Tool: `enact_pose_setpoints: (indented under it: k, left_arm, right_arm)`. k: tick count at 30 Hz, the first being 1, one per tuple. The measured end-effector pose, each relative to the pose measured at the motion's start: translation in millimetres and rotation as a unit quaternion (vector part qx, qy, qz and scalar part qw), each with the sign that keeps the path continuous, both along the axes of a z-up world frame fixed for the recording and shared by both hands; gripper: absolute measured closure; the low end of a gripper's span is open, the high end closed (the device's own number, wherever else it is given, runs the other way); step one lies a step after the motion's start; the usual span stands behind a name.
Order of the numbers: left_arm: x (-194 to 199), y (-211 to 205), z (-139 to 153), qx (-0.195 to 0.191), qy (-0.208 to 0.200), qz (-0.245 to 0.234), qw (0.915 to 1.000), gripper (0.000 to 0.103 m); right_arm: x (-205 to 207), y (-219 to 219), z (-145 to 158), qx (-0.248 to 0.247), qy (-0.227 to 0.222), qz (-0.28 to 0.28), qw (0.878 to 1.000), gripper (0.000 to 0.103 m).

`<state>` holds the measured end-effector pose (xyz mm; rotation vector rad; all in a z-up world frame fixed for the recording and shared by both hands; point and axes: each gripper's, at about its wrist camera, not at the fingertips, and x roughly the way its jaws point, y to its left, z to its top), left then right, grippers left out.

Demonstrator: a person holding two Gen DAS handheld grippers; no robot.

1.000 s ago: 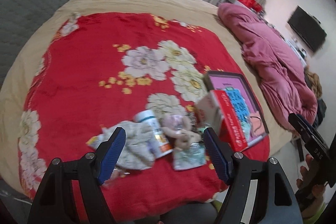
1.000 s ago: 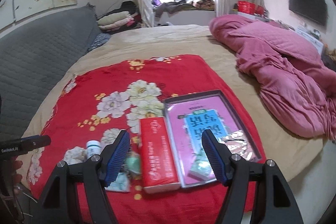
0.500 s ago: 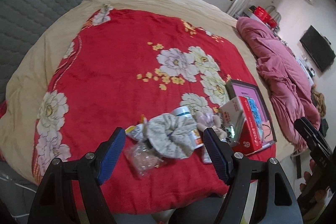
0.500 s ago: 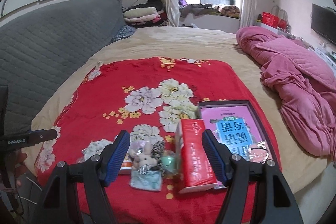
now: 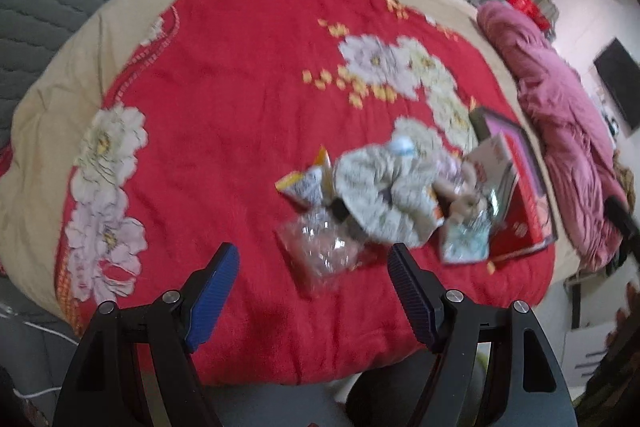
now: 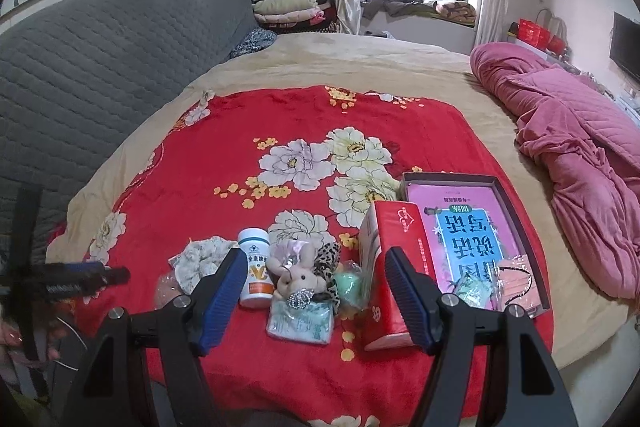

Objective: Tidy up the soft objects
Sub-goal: 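Grasp the clear plastic bag with the left gripper while the right grasps the plush bunny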

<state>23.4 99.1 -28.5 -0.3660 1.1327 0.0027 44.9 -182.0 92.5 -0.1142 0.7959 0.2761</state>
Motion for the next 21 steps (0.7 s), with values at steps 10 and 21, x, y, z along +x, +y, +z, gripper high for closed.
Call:
enact_pose_setpoints:
  k: [10, 21]
  left_arm:
    - [5.6, -15.5, -49.2, -0.013, 0.049, -0.005, 0.9987, 0.025]
    - [22.0, -21.6, -68.5, -0.009, 0.067, 0.008, 0.9977, 0.025]
  right_arm:
    - [2.7, -10.3, -33.9, -0.011, 0.032, -0.010, 0.999, 0.033]
    - [15.0, 12.4, -86.5, -0.036, 0.070, 0.018, 0.997, 0.033]
